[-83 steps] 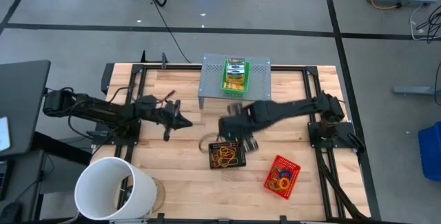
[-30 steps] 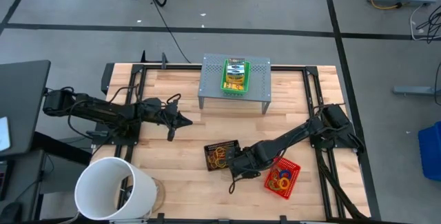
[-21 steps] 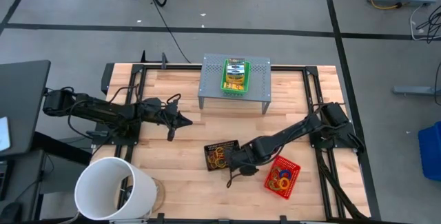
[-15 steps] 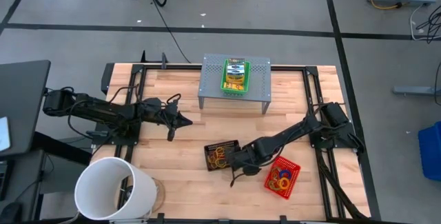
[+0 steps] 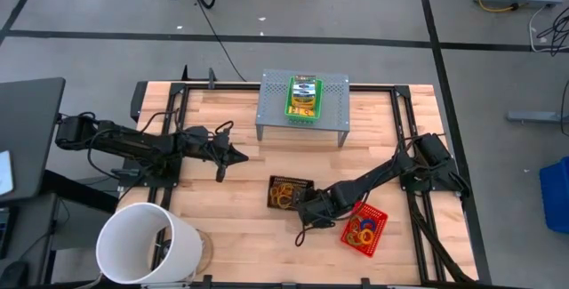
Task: Pick & Place Office Desk Supplies
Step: Put the black bin on the shelf
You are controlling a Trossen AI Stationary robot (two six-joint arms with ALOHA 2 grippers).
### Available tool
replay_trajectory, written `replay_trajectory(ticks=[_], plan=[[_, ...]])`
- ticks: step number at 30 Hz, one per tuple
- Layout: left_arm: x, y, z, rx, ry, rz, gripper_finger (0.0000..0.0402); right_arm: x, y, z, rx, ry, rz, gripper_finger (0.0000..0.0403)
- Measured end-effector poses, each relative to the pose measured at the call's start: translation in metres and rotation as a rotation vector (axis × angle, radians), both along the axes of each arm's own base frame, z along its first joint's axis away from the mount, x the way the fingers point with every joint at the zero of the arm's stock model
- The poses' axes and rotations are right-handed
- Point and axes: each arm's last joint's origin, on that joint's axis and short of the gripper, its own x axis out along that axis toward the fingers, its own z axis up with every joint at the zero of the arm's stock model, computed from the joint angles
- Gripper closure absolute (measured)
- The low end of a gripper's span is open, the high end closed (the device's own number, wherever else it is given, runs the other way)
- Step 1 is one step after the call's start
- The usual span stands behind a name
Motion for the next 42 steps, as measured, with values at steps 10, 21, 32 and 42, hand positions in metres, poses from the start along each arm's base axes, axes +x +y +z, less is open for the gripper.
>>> replay_trajectory(ticks=[10,21,32,42], plan=[[0.0,0.0,0.0,0.0,-0.003,0.0,0.04,-0.004,0.011,0.027,0.149,0.066,-0.355,0.0401],[0.0,0.0,0.0,0.008,-0.004,-0.002,0.04,0.007,0.017,0.104,0.362,0.016,-0.921,0.0402],[0.0,0.0,0.0,0.013,-0.005,-0.004,0.04,-0.018,0.003,0.124,0.153,0.116,-1.229,0.0403],[0.0,0.0,0.0,0.011,-0.005,-0.003,0.04,-0.008,-0.024,0.124,0.177,0.077,-1.415,0.0403]])
